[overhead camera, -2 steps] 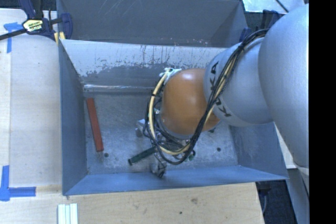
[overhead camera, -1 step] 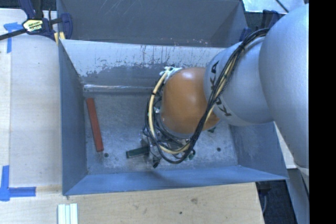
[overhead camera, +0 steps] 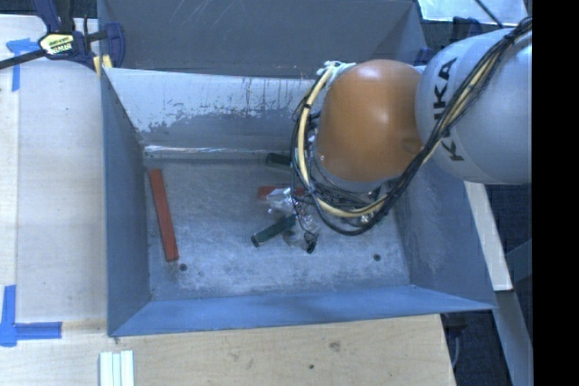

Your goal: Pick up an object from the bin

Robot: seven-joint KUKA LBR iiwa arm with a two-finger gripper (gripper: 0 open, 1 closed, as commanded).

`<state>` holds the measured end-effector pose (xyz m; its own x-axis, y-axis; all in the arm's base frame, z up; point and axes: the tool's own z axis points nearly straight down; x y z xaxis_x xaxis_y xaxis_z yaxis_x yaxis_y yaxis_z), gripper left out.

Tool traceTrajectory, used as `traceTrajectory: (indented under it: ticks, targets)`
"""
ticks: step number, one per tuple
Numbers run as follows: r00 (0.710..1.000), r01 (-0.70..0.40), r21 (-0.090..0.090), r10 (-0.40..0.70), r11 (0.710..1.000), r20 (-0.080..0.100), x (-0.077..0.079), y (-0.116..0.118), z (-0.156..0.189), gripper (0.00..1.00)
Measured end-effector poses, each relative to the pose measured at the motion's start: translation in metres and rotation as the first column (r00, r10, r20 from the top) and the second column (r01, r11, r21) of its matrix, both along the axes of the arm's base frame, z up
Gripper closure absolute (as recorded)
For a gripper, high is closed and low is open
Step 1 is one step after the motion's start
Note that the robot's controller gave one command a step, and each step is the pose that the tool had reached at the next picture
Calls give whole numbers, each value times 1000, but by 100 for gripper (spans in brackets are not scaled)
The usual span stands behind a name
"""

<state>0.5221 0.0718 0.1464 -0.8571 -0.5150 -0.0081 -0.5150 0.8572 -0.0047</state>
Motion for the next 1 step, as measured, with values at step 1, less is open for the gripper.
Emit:
traceTrajectory:
  ticks: [1]
  targets:
    - [1000, 4, 1, -4, 1000, 2, -16, -6, 95, 100]
